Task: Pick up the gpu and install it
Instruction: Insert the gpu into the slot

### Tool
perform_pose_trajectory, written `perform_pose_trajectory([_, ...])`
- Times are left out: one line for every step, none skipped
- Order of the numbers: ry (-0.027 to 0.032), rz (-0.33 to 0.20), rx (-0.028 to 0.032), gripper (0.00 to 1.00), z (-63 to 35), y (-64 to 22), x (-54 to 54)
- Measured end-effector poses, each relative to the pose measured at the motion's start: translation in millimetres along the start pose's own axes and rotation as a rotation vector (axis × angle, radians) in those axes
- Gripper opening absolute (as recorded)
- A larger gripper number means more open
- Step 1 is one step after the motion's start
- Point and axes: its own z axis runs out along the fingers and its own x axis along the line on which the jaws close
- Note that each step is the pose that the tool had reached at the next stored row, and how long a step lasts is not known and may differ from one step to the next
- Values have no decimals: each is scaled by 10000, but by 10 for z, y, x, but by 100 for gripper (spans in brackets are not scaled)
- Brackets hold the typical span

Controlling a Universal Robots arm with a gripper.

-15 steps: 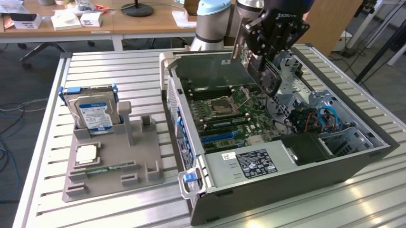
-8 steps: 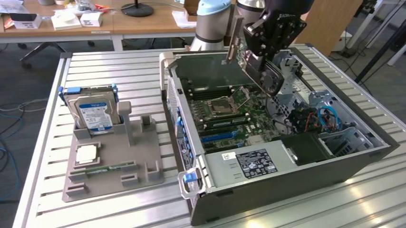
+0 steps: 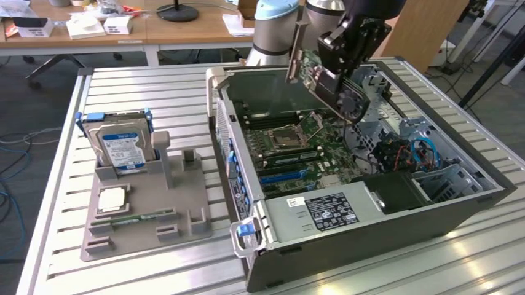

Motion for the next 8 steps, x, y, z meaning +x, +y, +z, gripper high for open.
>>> perform_pose_trajectory([11, -179, -3, 26, 0, 0, 0])
perform_pose_trajectory([23, -371, -6, 26, 0, 0, 0])
perform_pose_trajectory([33, -549, -10, 26, 0, 0, 0])
perform_pose_trajectory([43, -729, -14, 26, 1, 0, 0])
perform_pose_trajectory([54, -909, -18, 26, 1, 0, 0])
perform_pose_trajectory([65, -1088, -21, 26, 1, 0, 0])
perform_pose_trajectory([76, -1279, -25, 26, 2, 0, 0])
perform_pose_trajectory([87, -1462, -28, 26, 2, 0, 0])
